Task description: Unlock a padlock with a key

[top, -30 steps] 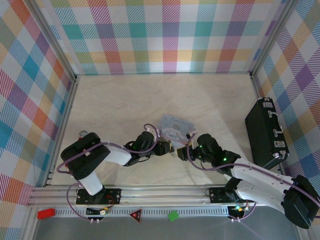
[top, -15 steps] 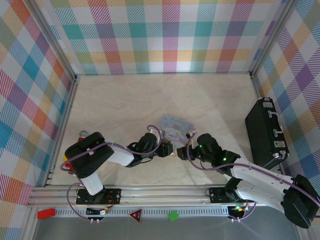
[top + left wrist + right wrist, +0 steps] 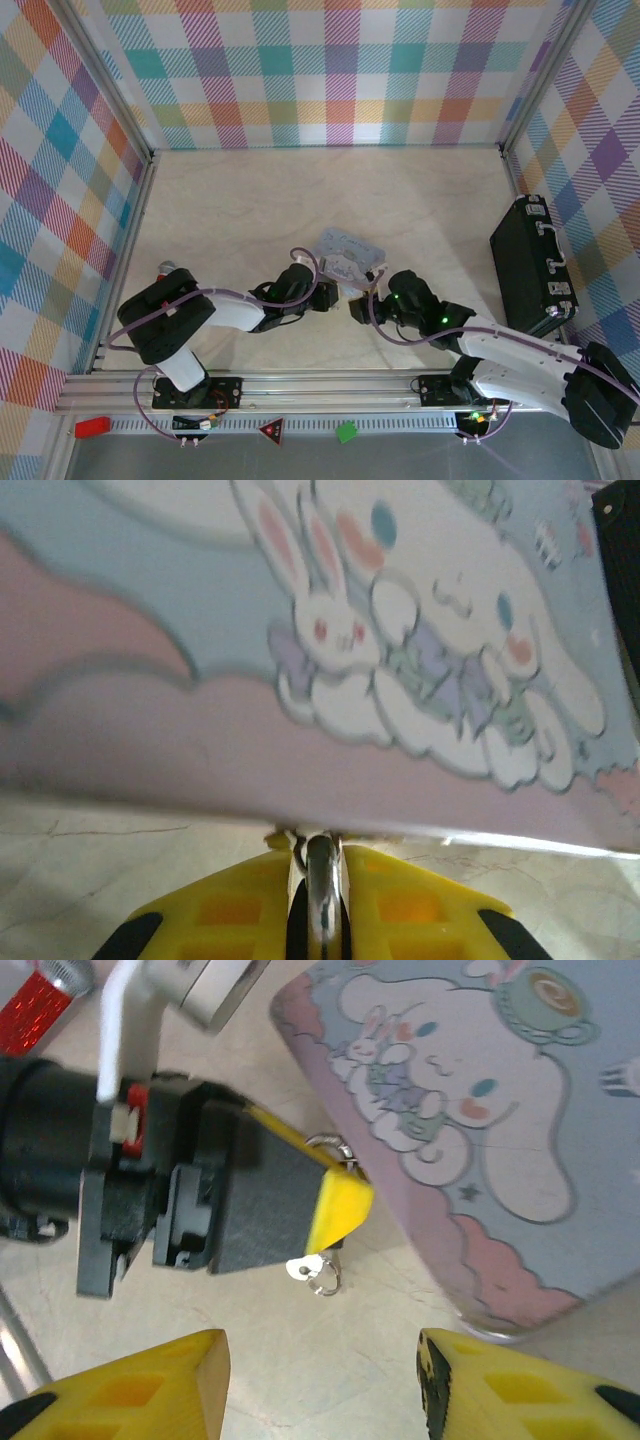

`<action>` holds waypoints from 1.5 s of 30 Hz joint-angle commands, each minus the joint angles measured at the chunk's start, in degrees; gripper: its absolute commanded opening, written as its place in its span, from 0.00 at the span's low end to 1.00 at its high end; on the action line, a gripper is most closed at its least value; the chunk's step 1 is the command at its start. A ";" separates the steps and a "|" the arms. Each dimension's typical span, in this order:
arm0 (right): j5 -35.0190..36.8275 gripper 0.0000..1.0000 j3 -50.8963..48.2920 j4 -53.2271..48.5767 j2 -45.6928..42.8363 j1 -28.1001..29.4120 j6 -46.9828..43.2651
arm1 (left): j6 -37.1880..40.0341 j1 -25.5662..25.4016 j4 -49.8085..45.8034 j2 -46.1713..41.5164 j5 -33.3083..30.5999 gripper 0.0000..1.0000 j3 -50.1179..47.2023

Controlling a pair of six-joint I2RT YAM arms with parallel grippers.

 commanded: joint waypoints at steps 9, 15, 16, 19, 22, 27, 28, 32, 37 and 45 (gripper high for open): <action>7.84 0.55 -6.86 26.38 8.83 6.95 -13.89 | -12.21 0.80 -17.84 -7.63 -2.69 0.10 9.07; 9.78 0.51 -6.01 39.32 18.68 9.35 -21.33 | -19.10 2.82 -16.39 -8.19 -1.78 0.09 9.10; 10.54 0.51 -6.08 40.84 19.50 9.45 -21.35 | -19.62 2.91 -16.14 -8.22 -1.66 0.09 9.33; 13.67 0.48 -6.62 45.22 21.70 9.41 -21.60 | -19.83 3.05 -17.06 -8.67 -1.63 0.09 10.24; 15.61 0.44 -6.65 46.70 22.73 9.41 -22.04 | -20.18 3.09 -17.39 -9.17 -1.64 0.09 10.24; 16.84 0.41 -5.16 46.09 24.88 9.41 -22.20 | -20.64 3.08 -16.50 -9.27 -0.61 0.09 10.44; 16.90 0.40 -4.83 46.05 25.27 9.40 -22.21 | -20.83 3.12 -16.35 -9.30 -0.50 0.09 10.44; 18.27 0.36 -4.09 47.12 27.36 9.40 -21.61 | -20.82 3.03 -16.92 -9.39 0.03 0.09 11.12; 19.73 0.34 -3.37 48.31 29.19 9.41 -20.43 | -20.30 2.69 -17.15 -9.60 0.30 0.10 11.58; 21.69 0.16 -2.22 46.98 29.37 9.33 -18.49 | -20.21 2.08 -17.45 -8.88 0.02 0.10 12.02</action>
